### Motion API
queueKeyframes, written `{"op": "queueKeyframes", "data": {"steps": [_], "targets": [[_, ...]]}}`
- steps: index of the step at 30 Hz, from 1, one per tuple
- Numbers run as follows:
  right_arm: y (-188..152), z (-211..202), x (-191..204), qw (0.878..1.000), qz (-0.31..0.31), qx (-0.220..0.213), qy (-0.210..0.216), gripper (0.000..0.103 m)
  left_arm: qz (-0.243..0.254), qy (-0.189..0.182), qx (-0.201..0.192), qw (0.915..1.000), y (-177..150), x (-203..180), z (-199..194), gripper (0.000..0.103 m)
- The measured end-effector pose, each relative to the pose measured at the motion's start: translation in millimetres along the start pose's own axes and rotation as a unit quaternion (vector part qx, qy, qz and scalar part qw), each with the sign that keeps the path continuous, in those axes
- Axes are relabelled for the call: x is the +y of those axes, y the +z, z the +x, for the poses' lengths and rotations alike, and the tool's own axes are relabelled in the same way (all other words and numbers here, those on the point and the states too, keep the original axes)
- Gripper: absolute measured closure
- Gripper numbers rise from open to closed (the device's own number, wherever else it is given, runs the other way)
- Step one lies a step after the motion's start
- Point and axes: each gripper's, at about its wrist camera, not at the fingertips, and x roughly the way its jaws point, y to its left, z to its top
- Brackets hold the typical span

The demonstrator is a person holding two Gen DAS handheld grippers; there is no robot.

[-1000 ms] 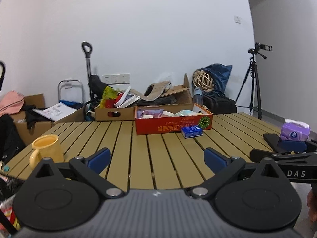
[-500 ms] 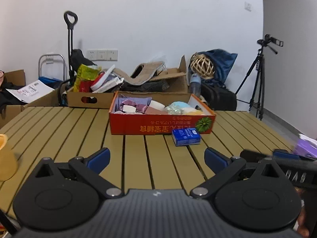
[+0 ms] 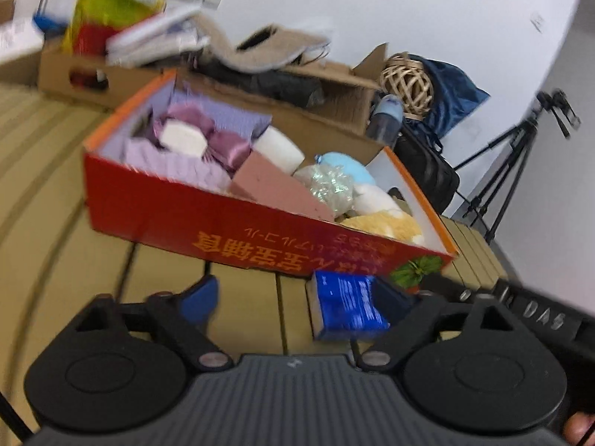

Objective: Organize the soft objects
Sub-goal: 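Lower both grippers onto the blue carton and close them on it, then carry the blue carton with both grippers into the box and open them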

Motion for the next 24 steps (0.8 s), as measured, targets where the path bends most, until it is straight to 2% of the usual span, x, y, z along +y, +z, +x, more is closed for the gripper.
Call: {"op": "queueKeyframes", "data": {"steps": [3,6,8,10,14,19,24], "targets": [[-4.1,24.8,-15.5,0.999,0.028,0.02,0.005,0.064,-0.025,-0.043,0.034,0.9982,-2.4,9.6,23.9,0.035],[-6.7,42.8,-22.5,0.998,0.039,0.043,0.017,0.07,-0.021,-0.064,0.038,0.997,-4.6,10.3,33.8,0.052],[-6.2,50.2,-24.6,0.997,0.044,0.05,0.027,0.077,-0.021,-0.076,0.052,0.9956,-4.5,8.3,39.6,0.07],[-5.1,54.3,-27.2,0.996,0.054,0.058,0.039,0.08,-0.019,-0.084,0.06,0.9944,-5.5,8.0,42.8,0.077],[-3.8,55.1,-30.3,0.994,0.075,0.069,0.045,0.081,-0.015,-0.088,0.062,0.994,-6.3,10.4,37.3,0.081],[-7.6,48.0,-24.9,0.993,0.057,0.083,0.057,0.083,-0.018,-0.08,0.054,0.9952,-4.5,13.5,23.4,0.083],[-8.4,16.0,-7.6,0.994,0.032,0.062,0.078,0.085,0.002,-0.079,0.016,0.9968,-3.0,4.6,-19.1,0.083]]}}
